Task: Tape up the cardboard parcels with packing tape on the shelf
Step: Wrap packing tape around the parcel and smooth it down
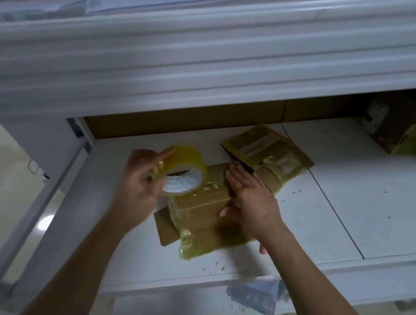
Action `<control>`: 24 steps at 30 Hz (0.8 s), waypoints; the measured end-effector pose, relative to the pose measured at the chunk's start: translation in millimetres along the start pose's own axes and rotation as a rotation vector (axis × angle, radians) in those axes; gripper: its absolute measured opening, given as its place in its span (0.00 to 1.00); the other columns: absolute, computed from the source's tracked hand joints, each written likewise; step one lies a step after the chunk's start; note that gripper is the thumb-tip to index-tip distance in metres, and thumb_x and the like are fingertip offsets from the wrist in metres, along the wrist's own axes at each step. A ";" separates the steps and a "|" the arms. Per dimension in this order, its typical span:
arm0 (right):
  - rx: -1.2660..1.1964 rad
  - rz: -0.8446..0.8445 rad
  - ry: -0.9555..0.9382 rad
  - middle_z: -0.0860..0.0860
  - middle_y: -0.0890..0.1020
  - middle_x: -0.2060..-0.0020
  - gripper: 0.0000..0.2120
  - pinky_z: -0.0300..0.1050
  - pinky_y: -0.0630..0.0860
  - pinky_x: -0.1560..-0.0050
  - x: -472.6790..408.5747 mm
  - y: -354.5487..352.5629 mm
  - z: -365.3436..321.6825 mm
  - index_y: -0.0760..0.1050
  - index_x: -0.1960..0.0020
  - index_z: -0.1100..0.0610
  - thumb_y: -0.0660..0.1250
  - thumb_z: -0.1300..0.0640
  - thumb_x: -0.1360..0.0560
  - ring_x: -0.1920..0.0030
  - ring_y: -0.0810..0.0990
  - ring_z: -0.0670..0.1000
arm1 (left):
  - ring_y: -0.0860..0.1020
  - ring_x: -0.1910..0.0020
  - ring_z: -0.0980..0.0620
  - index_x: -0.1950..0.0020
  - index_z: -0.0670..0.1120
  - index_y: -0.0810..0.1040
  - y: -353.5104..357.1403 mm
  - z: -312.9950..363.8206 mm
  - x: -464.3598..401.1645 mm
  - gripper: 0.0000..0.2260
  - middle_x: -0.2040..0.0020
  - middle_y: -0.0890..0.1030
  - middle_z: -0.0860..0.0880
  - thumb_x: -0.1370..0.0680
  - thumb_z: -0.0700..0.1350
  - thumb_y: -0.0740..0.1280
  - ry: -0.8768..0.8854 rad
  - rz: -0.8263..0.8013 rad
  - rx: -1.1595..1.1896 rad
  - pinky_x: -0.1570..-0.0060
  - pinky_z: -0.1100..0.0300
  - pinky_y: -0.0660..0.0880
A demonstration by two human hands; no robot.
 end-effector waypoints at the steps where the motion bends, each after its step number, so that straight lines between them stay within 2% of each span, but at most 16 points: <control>1: 0.011 -0.013 0.008 0.49 0.47 0.21 0.47 0.40 0.33 0.29 -0.6 -0.8 -0.3 0.46 0.20 0.54 0.64 0.35 0.29 0.22 0.42 0.47 | 0.78 0.44 0.57 0.40 0.65 0.74 -15.3 -3.1 0.6 0.26 0.43 0.72 0.52 0.22 0.31 0.65 0.002 -0.002 -0.042 0.54 0.74 0.76; 4: 0.116 0.011 0.041 0.50 0.47 0.20 0.44 0.45 0.31 0.29 -2.2 -3.7 -8.1 0.45 0.20 0.55 0.67 0.42 0.25 0.21 0.41 0.48 | 0.75 0.43 0.61 0.42 0.73 0.75 -35.0 -4.6 3.3 0.32 0.45 0.70 0.58 0.23 0.32 0.67 0.032 -0.084 -0.111 0.50 0.73 0.76; 6: 0.203 0.037 0.060 0.52 0.47 0.20 0.43 0.49 0.31 0.28 -3.2 -4.7 -23.2 0.43 0.20 0.58 0.66 0.46 0.23 0.21 0.41 0.50 | 0.75 0.45 0.67 0.40 0.68 0.75 -33.6 -3.5 3.6 0.30 0.47 0.70 0.65 0.23 0.31 0.66 0.029 -0.080 -0.100 0.51 0.73 0.75; 7: 0.211 0.045 0.054 0.53 0.45 0.21 0.44 0.49 0.32 0.27 -3.3 -3.1 -30.7 0.41 0.20 0.58 0.66 0.47 0.23 0.21 0.41 0.51 | 0.75 0.47 0.69 0.41 0.65 0.75 -33.7 -2.9 3.2 0.28 0.47 0.71 0.65 0.22 0.30 0.65 0.016 -0.070 -0.074 0.53 0.73 0.75; 8: 0.188 0.044 0.041 0.53 0.44 0.21 0.46 0.48 0.34 0.26 -3.7 -0.9 -36.8 0.39 0.21 0.58 0.67 0.46 0.23 0.21 0.41 0.51 | 0.77 0.46 0.67 0.41 0.64 0.76 -34.3 -3.0 2.7 0.26 0.45 0.73 0.61 0.22 0.30 0.64 0.005 -0.066 -0.045 0.53 0.72 0.76; 10: 0.136 0.031 0.001 0.52 0.44 0.21 0.47 0.46 0.37 0.25 -5.6 2.8 -42.9 0.39 0.20 0.56 0.67 0.44 0.24 0.21 0.42 0.50 | 0.78 0.43 0.56 0.39 0.66 0.75 -38.0 -8.2 3.7 0.25 0.42 0.74 0.51 0.21 0.35 0.65 0.015 -0.080 -0.068 0.52 0.66 0.79; 12: 0.113 0.034 -0.013 0.49 0.44 0.21 0.45 0.44 0.39 0.25 -7.3 3.9 -39.8 0.40 0.20 0.53 0.66 0.42 0.24 0.21 0.43 0.48 | 0.76 0.42 0.48 0.37 0.72 0.72 -42.7 -9.6 5.0 0.24 0.43 0.73 0.47 0.23 0.43 0.66 0.033 -0.123 -0.166 0.48 0.58 0.80; 15: 0.062 0.001 -0.024 0.46 0.46 0.21 0.44 0.40 0.42 0.25 -8.3 5.0 -34.6 0.42 0.20 0.51 0.67 0.43 0.24 0.22 0.44 0.45 | 0.76 0.44 0.48 0.37 0.71 0.73 -58.2 -11.6 5.4 0.22 0.45 0.75 0.48 0.26 0.49 0.65 -0.035 -0.163 -0.243 0.46 0.51 0.80; 17: 0.057 -0.012 -0.032 0.46 0.46 0.21 0.43 0.40 0.42 0.25 -8.9 5.2 -33.4 0.44 0.20 0.50 0.67 0.43 0.24 0.22 0.45 0.45 | 0.77 0.46 0.49 0.39 0.65 0.75 -68.1 -18.2 8.7 0.18 0.47 0.77 0.48 0.23 0.46 0.67 -0.059 -0.191 -0.245 0.46 0.48 0.79; 20: 0.064 -0.027 -0.027 0.46 0.46 0.21 0.42 0.40 0.42 0.26 -10.0 4.9 -31.7 0.44 0.20 0.50 0.66 0.43 0.24 0.22 0.45 0.45 | 0.77 0.49 0.52 0.41 0.63 0.74 -68.6 -27.4 20.2 0.21 0.47 0.77 0.45 0.22 0.37 0.67 -0.096 -0.220 -0.225 0.49 0.57 0.78; 24: 0.068 -0.018 -0.024 0.46 0.46 0.21 0.43 0.40 0.42 0.26 -9.1 7.4 -33.5 0.44 0.20 0.50 0.66 0.42 0.24 0.22 0.45 0.45 | 0.77 0.49 0.48 0.41 0.63 0.75 -63.8 -42.9 25.3 0.23 0.48 0.77 0.43 0.23 0.34 0.68 -0.137 -0.216 -0.192 0.52 0.61 0.75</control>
Point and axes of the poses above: each hand's wrist, its own x-axis away from the middle knuckle, its own y-axis out of the palm, z = x × y, the point moved 2 cm from there along -x, towards the middle knuckle
